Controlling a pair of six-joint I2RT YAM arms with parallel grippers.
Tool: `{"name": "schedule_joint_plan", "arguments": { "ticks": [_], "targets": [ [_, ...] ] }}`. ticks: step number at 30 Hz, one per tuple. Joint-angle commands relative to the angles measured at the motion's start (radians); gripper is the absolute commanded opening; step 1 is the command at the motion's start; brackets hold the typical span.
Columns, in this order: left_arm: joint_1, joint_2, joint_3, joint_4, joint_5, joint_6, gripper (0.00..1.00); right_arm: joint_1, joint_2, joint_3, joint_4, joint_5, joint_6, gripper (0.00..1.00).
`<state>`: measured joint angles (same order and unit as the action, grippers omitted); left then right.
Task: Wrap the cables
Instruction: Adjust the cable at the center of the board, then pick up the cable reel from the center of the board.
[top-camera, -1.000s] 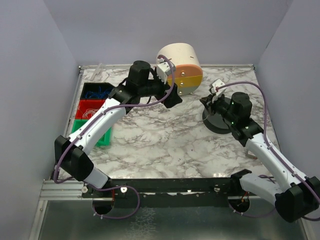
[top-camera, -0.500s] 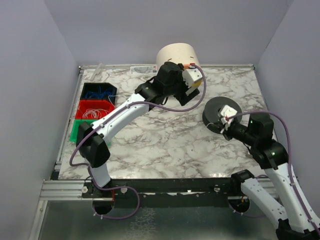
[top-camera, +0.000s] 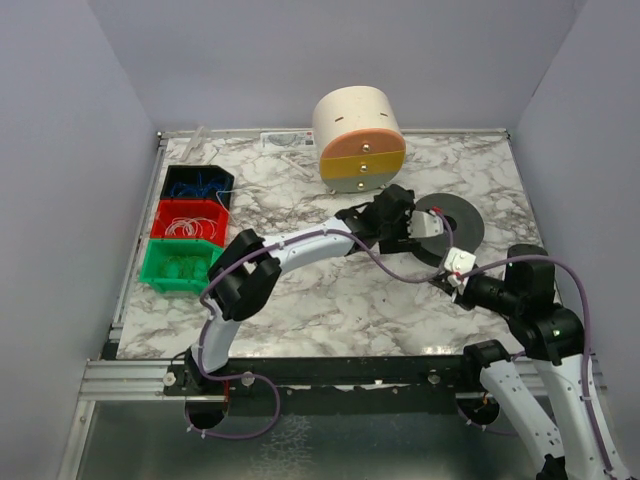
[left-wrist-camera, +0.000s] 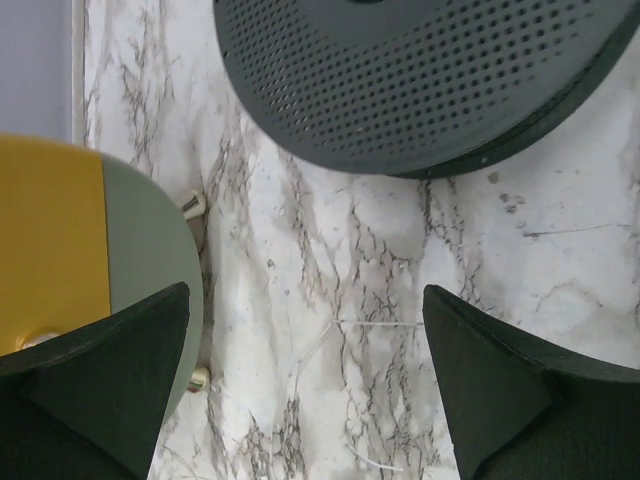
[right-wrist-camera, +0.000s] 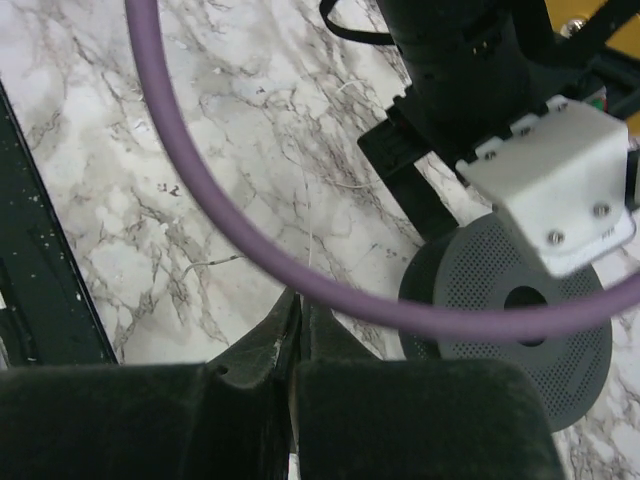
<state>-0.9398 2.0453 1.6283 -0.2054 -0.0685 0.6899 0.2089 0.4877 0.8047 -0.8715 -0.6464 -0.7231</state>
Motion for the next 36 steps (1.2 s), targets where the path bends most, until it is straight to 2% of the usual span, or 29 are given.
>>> {"name": "schedule_joint_plan", "arguments": {
  "ticks": [1, 11, 25, 31, 36],
  "targets": [
    [-0.06, 0.034, 0.051, 0.04, -0.015, 0.113, 0.99, -0.012, -0.008, 0.006, -0.084, -0.099, -0.061, 0.01],
    [-0.122, 0.146, 0.081, 0.023, -0.04, 0.207, 0.99, -0.029, -0.033, 0.002, -0.086, -0.139, -0.064, 0.01],
    [-0.183, 0.247, 0.128, 0.104, -0.109, 0.198, 0.99, -0.03, -0.05, -0.021, -0.073, -0.15, -0.055, 0.01],
    [-0.197, 0.284, 0.138, 0.148, -0.151, 0.211, 0.9, -0.031, -0.05, -0.013, -0.075, -0.156, -0.055, 0.01],
    [-0.21, 0.305, 0.13, 0.19, -0.188, 0.219, 0.66, -0.031, -0.054, -0.018, -0.068, -0.159, -0.051, 0.01]
  ]
}}
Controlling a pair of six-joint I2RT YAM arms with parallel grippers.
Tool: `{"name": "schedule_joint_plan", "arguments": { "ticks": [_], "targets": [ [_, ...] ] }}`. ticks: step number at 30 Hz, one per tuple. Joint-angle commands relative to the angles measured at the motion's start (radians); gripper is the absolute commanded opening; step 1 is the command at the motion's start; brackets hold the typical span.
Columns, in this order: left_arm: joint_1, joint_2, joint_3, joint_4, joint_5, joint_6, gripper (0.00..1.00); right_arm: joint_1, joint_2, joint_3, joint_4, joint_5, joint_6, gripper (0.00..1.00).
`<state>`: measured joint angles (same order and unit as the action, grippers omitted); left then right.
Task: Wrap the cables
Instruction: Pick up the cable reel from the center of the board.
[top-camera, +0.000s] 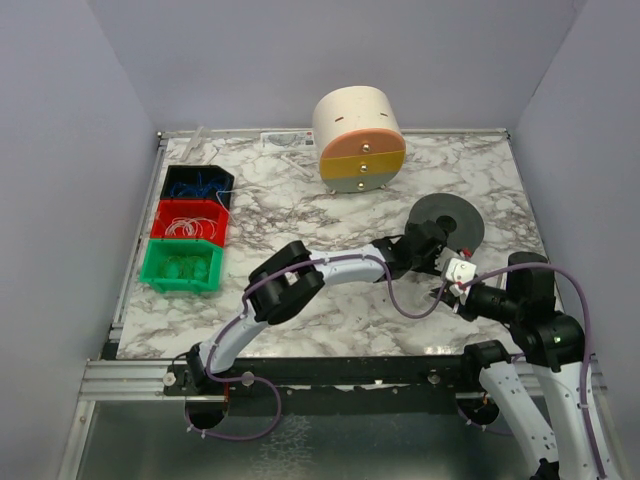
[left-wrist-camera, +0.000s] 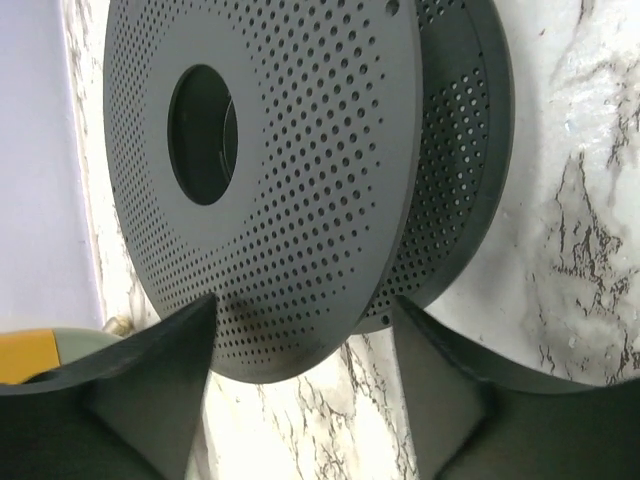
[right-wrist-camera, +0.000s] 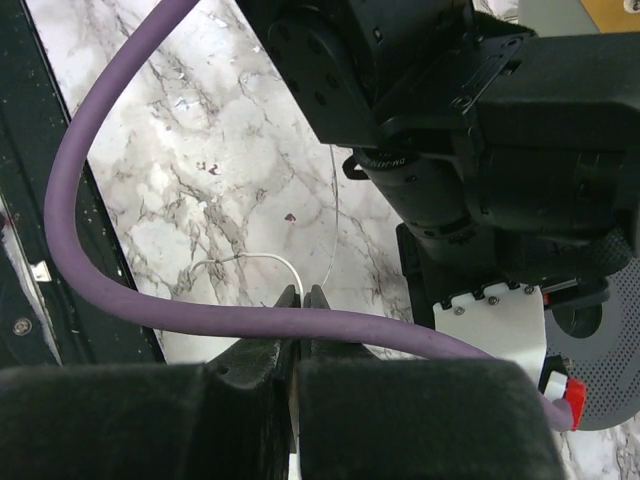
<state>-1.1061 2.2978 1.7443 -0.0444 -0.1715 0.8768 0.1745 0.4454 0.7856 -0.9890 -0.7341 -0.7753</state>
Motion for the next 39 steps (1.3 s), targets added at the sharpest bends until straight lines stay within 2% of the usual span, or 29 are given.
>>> {"name": "schedule_joint_plan", "arguments": {
  "ticks": [1, 7, 8, 9, 10, 17, 19, 20, 31, 39],
  "targets": [
    [-0.046, 0.058, 0.013, 0.035, -0.091, 0.034, 0.63, 0.004, -0.01, 0.001, 0.051, -0.071, 0.002, 0.01],
    [-0.064, 0.078, 0.005, 0.071, -0.156, 0.039, 0.47, 0.005, -0.006, 0.012, 0.046, -0.073, -0.002, 0.01],
    [-0.066, 0.077, 0.003, 0.071, -0.16, 0.036, 0.4, 0.005, -0.003, 0.015, 0.046, -0.075, -0.004, 0.01],
    [-0.069, 0.076, 0.002, 0.071, -0.168, 0.03, 0.22, 0.005, 0.0, 0.019, 0.044, -0.078, -0.004, 0.01],
    [-0.072, 0.077, 0.002, 0.078, -0.186, 0.024, 0.14, 0.005, 0.003, 0.023, 0.043, -0.081, -0.005, 0.01],
    [-0.078, 0.064, 0.027, 0.086, -0.255, -0.037, 0.11, 0.005, 0.03, 0.072, 0.015, -0.107, -0.015, 0.01],
    [-0.078, 0.055, 0.035, 0.07, -0.265, -0.058, 0.07, 0.005, 0.044, 0.093, 0.004, -0.119, -0.019, 0.01],
    [-0.077, 0.05, 0.04, 0.066, -0.277, -0.07, 0.0, 0.005, 0.051, 0.106, -0.005, -0.126, -0.023, 0.01],
    [-0.067, -0.064, 0.075, -0.092, -0.33, -0.267, 0.0, 0.005, 0.147, 0.302, -0.106, -0.251, -0.06, 0.01],
    [-0.047, -0.138, 0.1, -0.213, -0.39, -0.373, 0.0, 0.005, 0.23, 0.449, -0.209, -0.399, -0.122, 0.01]
  ]
}}
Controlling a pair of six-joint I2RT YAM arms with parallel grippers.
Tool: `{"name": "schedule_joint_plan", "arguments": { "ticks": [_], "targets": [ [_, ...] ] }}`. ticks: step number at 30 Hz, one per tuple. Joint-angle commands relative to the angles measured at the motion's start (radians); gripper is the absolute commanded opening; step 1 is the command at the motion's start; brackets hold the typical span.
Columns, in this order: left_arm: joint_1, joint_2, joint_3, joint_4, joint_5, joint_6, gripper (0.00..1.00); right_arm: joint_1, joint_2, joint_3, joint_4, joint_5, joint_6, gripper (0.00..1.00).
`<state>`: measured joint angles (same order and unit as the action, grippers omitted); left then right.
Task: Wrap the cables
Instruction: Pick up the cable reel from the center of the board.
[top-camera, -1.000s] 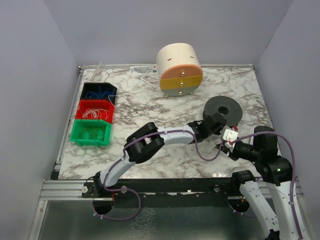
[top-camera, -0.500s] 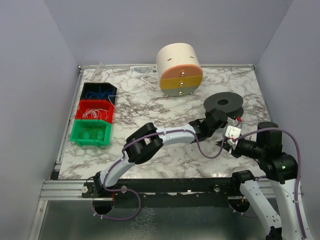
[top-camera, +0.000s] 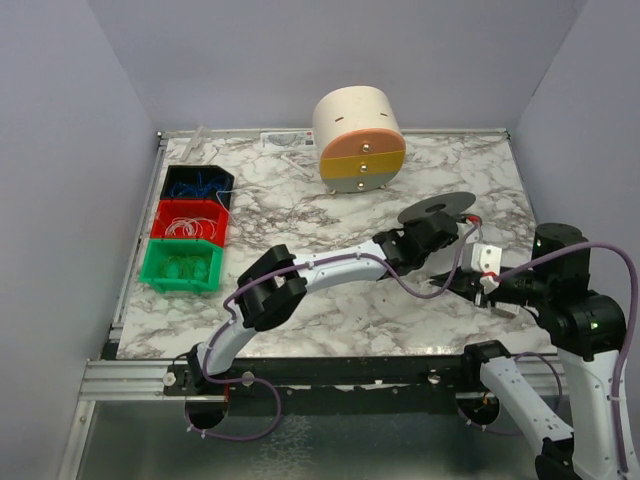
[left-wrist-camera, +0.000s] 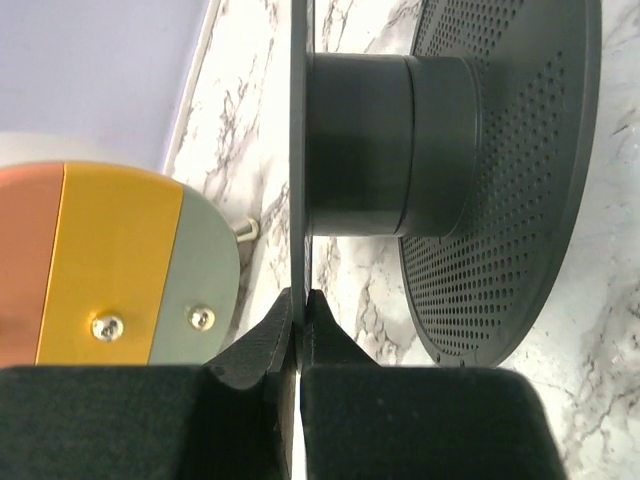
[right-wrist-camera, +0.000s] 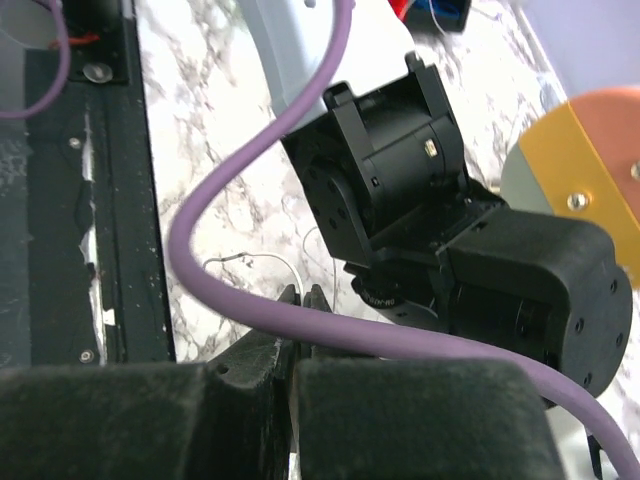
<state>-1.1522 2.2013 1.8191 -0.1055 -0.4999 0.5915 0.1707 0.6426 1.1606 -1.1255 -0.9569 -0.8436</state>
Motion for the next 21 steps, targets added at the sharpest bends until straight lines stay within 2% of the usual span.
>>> {"name": "schedule_joint_plan", "arguments": {
  "ticks": [1, 7, 11, 16, 21],
  "targets": [
    [0.002, -0.051, 0.021, -0.161, -0.063, -0.092, 0.0, 0.009, 0.041, 0.09, -0.086, -0.193, -0.065, 0.01],
    [0.023, -0.096, -0.004, -0.175, -0.111, -0.101, 0.0, 0.009, 0.066, 0.125, -0.163, -0.282, -0.137, 0.01],
    [0.049, -0.105, 0.043, -0.214, -0.164, -0.146, 0.0, 0.009, 0.061, 0.106, -0.164, -0.286, -0.147, 0.01],
    [0.072, -0.159, 0.044, -0.229, -0.078, -0.208, 0.0, 0.009, 0.041, -0.013, 0.035, -0.21, 0.04, 0.01],
    [0.077, -0.209, 0.036, -0.256, -0.042, -0.226, 0.0, 0.009, 0.049, -0.04, 0.029, -0.212, 0.014, 0.01]
  ]
}}
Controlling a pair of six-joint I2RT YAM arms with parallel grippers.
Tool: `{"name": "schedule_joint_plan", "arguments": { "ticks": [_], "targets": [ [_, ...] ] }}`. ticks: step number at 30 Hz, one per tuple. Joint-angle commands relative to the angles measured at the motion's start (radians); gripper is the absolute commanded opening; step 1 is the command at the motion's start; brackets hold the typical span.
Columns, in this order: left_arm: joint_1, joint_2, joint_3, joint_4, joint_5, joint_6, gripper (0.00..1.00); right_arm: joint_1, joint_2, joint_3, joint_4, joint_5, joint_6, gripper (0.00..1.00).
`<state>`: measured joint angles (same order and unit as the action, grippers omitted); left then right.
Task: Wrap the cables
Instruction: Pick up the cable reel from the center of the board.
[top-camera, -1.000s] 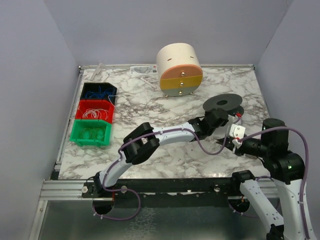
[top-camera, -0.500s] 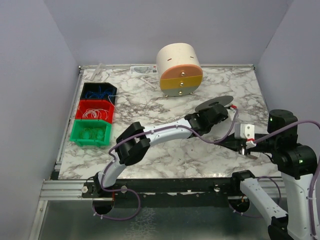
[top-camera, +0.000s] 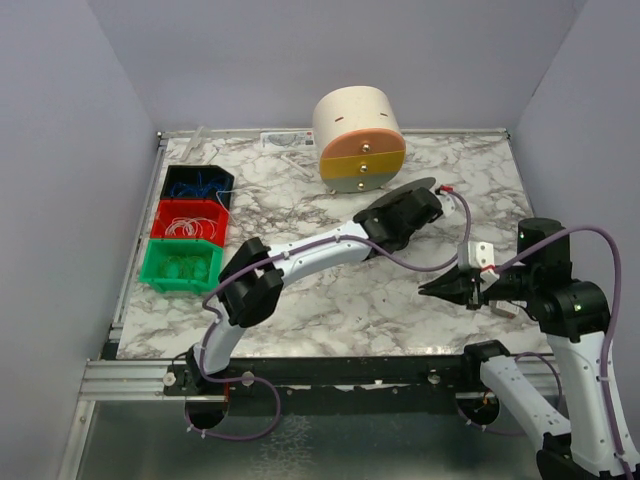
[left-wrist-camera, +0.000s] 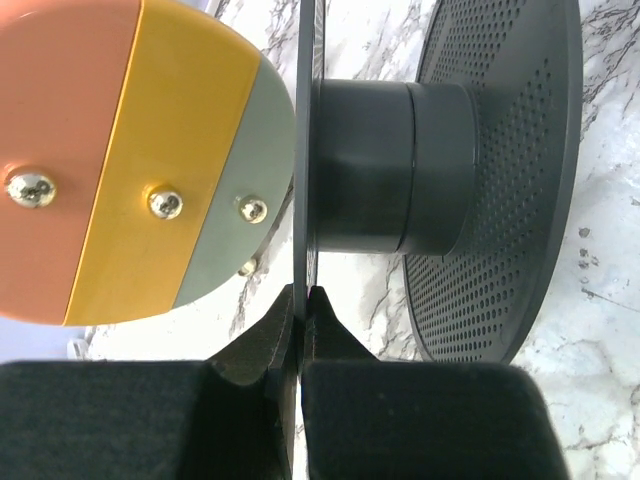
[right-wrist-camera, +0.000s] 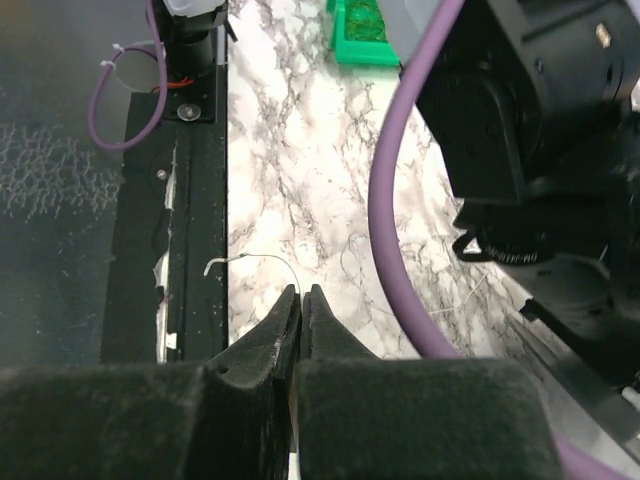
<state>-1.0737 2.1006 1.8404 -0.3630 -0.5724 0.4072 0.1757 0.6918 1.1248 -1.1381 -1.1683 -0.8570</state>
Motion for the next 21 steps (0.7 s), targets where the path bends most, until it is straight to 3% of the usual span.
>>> {"name": "schedule_joint_plan", "arguments": {
  "ticks": [1, 8, 17, 21],
  "targets": [
    [0.004, -0.123, 0.01, 0.0, 0.034, -0.044, 0.0, 0.004, 0.0, 0.008, 0.008, -0.009, 0.005, 0.01],
    [0.072, -0.279, -0.06, -0.029, 0.159, -0.011, 0.0, 0.004, -0.012, 0.004, 0.094, 0.11, 0.079, 0.01],
    [0.187, -0.528, -0.312, -0.019, 0.233, 0.056, 0.0, 0.004, -0.02, -0.06, 0.323, 0.272, 0.291, 0.01],
    [0.237, -0.667, -0.423, -0.068, 0.377, 0.12, 0.0, 0.004, 0.011, -0.068, 0.419, 0.36, 0.368, 0.01]
  ]
}}
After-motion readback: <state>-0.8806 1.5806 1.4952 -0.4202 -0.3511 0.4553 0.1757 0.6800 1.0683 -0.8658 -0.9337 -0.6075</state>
